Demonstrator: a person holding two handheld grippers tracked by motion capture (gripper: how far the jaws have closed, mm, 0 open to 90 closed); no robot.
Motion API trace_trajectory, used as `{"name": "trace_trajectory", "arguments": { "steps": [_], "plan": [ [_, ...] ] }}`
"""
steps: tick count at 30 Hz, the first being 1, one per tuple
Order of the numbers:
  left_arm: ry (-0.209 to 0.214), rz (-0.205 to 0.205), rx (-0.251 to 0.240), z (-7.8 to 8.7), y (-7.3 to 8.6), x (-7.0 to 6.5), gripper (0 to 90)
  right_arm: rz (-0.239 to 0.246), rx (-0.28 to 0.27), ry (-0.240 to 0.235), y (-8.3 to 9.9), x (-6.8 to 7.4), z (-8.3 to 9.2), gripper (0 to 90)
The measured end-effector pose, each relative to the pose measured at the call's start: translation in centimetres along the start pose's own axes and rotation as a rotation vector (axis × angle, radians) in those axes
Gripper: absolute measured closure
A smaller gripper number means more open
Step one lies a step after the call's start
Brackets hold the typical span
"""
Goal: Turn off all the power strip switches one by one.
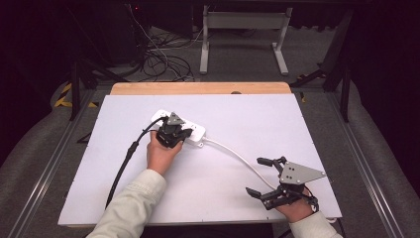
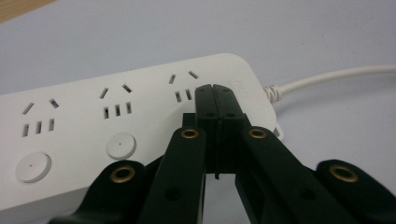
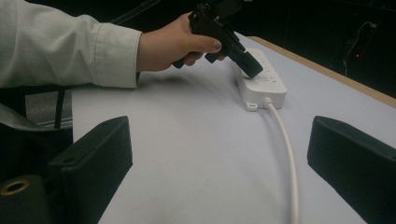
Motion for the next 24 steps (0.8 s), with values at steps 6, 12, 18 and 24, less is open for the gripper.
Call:
{"name": "trace_trajectory", "arguments": {
  "steps": [6,12,18,24],
  "plan": [
    [-0.011,0.005,-0.011,-0.16,0.11,0.46,90.0,0.0,0.0,-0.001,0.0,0.04,-0.04,7.1],
    [-0.016,-0.001,-0.003,-0.27,0.21,0.44,90.0,0.0,0.0,0.0,0.0,0.02,-0.03,7.1],
    [-0.02,-0.016,-0.004,-0.35,0.18,0.34,90.0,0.001,-0.002,-0.001,-0.01,0.06,-0.01,7.1],
    [-0.036,-0.02,0.007,-0.37,0.14,0.19,90.0,0.002,-0.001,0.0,-0.01,0.08,-0.02,7.1]
  ]
}}
Point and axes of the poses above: each handheld gripper's, and its own axes: z roughly backward along the jaws, y roughly out of its underside, x roughly to its left, the point moved 8 cm from there along -z, roughly forward along the jaws, and after that the axes turned 10 degrees about -z, right-handed, at the moved point
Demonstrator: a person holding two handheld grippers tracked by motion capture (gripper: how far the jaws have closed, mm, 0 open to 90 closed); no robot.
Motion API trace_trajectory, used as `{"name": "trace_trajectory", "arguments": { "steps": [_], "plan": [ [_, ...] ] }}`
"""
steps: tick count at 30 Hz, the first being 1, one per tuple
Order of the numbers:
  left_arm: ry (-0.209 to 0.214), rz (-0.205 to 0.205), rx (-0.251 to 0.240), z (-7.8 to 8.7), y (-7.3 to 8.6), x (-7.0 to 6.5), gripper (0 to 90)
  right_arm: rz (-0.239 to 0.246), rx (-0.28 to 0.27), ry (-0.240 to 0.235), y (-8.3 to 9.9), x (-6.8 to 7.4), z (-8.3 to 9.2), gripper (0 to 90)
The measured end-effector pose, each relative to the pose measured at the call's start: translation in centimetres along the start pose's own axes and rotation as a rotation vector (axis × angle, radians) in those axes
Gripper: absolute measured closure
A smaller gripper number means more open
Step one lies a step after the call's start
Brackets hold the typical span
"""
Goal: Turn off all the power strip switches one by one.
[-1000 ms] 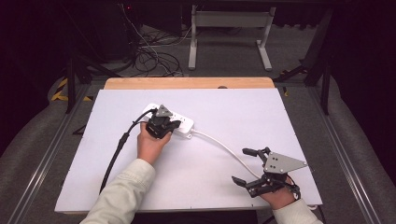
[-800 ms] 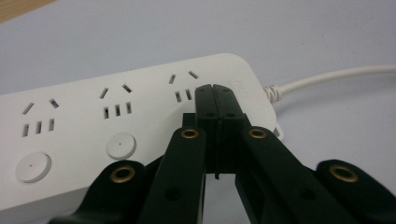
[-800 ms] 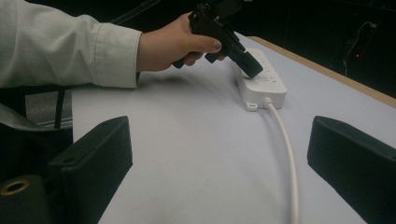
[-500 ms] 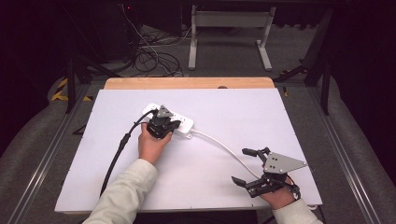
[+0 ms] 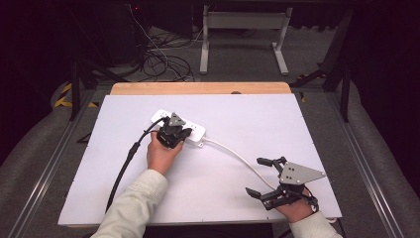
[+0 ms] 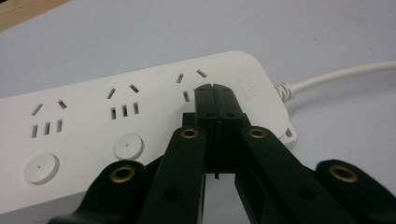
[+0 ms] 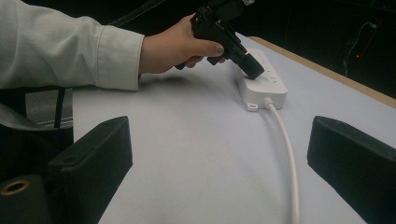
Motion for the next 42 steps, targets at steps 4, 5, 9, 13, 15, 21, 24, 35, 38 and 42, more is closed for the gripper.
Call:
{"name": "trace_trajectory", "arguments": {
  "steps": [4,5,9,13,15,21,24,35,38,42],
  "plan": [
    [-0.014,-0.01,0.008,0.0,0.0,-0.1,90.0,0.0,0.0,0.0,0.0,0.0,0.0,7.1],
    [-0.016,-0.01,0.011,0.0,0.0,-0.1,90.0,0.001,0.002,0.002,0.0,0.0,0.0,7.1],
    [-0.024,-0.004,0.012,0.0,0.0,-0.2,90.0,0.001,0.002,0.001,0.0,0.0,0.0,7.1],
    [-0.042,-0.017,0.018,-0.1,-0.1,-0.4,90.0,0.003,0.004,0.002,0.0,0.0,0.0,7.1],
    [-0.039,-0.015,0.026,-0.1,0.0,-0.3,90.0,0.003,0.004,0.002,0.0,0.1,0.0,7.1],
    [-0.008,0.014,0.018,0.0,-0.1,-0.3,90.0,0.002,-0.001,0.002,-0.1,0.1,0.1,7.1],
    [-0.009,0.048,-0.055,1.3,-1.0,0.4,90.0,0.002,-0.001,0.003,-0.1,0.0,0.0,7.1],
    [-0.004,-0.049,-0.121,6.2,-3.0,-0.8,90.0,0.001,-0.005,0.009,-0.1,-0.1,0.1,7.1],
    [0.006,-0.049,-0.136,6.7,-3.2,-1.3,90.0,0.003,-0.006,0.011,-0.1,0.0,0.1,7.1],
    [0.027,-0.051,-0.179,7.9,-3.6,-1.9,60.8,-0.001,-0.006,0.013,-0.1,-0.2,0.2,7.1]
  ]
}}
Point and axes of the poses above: each handheld gripper's, and its own axes: z roughly backward along the jaws, y roughly out of its underside, x roughly to its left, the point moved 8 cm from there along -z, roughly forward along the jaws, and after that the axes turned 10 degrees about -z, right-handed, at the moved point
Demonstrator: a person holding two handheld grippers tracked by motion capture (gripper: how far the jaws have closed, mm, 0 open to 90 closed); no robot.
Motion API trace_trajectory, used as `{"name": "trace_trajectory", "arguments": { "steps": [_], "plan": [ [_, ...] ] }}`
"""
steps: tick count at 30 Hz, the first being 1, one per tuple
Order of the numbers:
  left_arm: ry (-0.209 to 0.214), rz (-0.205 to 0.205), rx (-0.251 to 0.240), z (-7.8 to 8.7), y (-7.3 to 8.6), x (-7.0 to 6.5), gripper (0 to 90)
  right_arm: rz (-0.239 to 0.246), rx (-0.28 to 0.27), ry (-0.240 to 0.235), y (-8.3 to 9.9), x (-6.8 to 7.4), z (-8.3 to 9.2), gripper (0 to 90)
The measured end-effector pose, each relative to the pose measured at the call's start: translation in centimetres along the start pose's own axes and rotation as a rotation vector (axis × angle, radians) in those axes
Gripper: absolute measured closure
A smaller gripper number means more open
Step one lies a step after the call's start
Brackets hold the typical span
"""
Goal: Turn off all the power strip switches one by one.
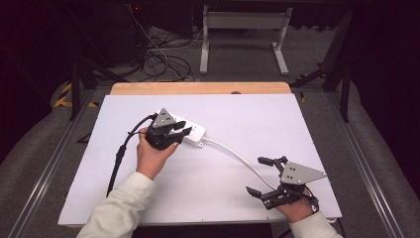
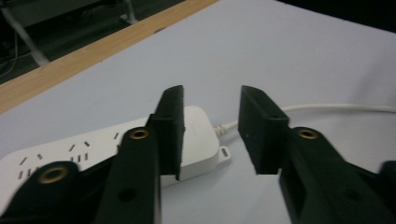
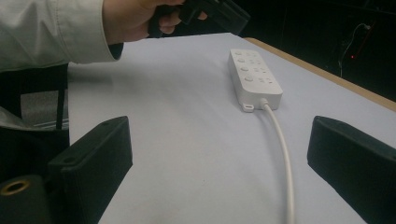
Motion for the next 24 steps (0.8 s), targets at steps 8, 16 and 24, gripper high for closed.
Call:
{"name": "trace_trajectory", "arguments": {
  "steps": [8,16,24],
  "plan": [
    [0.027,-0.027,-0.085,4.1,0.4,-1.8,40.3,-0.006,-0.008,0.012,0.0,-0.2,0.2,7.1],
    [0.098,-0.033,-0.095,7.0,2.0,-3.0,27.9,-0.006,-0.007,0.018,-0.1,-0.3,0.2,7.0],
    [0.052,-0.067,-0.104,9.4,4.6,-3.8,23.4,-0.008,-0.009,0.022,0.0,-0.5,0.4,7.0]
  ]
}}
Point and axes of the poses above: each handheld gripper's, and its own axes: z roughly backward along the jaws, y roughly out of its underside, x roughly to its left, the point moved 8 cm from there along -z, roughly forward along the jaws, and after that the axes turned 10 degrees about -z, right-handed, at the moved point
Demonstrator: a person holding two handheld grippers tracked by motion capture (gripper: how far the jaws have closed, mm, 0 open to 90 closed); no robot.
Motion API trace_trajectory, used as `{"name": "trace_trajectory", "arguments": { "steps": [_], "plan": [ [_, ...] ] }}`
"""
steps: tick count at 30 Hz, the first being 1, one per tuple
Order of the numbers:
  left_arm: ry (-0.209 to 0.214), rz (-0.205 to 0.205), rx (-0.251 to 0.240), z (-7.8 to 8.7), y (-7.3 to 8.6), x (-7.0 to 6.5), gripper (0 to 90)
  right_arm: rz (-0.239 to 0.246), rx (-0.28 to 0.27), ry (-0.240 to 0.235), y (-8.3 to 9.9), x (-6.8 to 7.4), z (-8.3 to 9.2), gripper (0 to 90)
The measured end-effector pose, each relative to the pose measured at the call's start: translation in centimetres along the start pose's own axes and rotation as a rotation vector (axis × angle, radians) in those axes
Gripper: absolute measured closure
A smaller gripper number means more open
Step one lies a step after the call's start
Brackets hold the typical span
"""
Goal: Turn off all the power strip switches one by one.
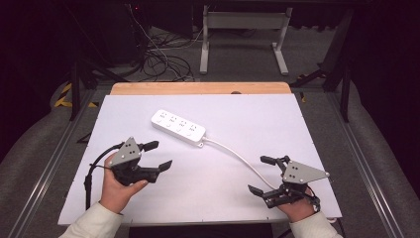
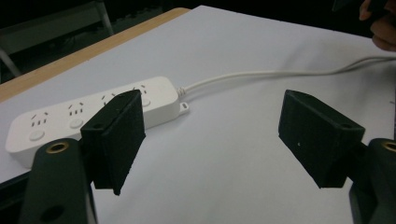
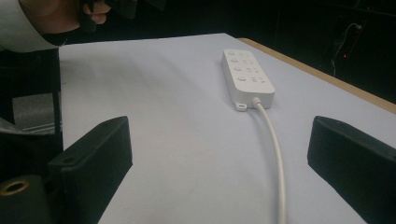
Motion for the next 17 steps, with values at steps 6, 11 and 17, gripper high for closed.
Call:
{"name": "trace_trajectory", "arguments": {
  "steps": [6,11,17],
  "plan": [
    [-0.048,-0.039,0.0,2.0,2.1,-1.1,23.2,-0.001,0.008,0.001,0.1,0.0,-0.1,6.7],
    [-0.066,-0.042,-0.007,3.0,4.2,-1.8,23.8,-0.004,0.009,0.001,0.1,0.0,-0.1,6.6],
    [-0.058,-0.051,-0.005,3.9,5.1,-2.4,23.2,-0.008,0.016,0.001,0.2,0.1,-0.2,6.6]
  ]
}}
Point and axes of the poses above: each handheld gripper's, and its own axes: z roughly backward along the jaws, y roughly out of its underside, x roughly to its left, the point moved 8 cm from there along -z, roughly forward along the jaws, and after that the axes turned 10 degrees about -z, right-handed, at the moved point
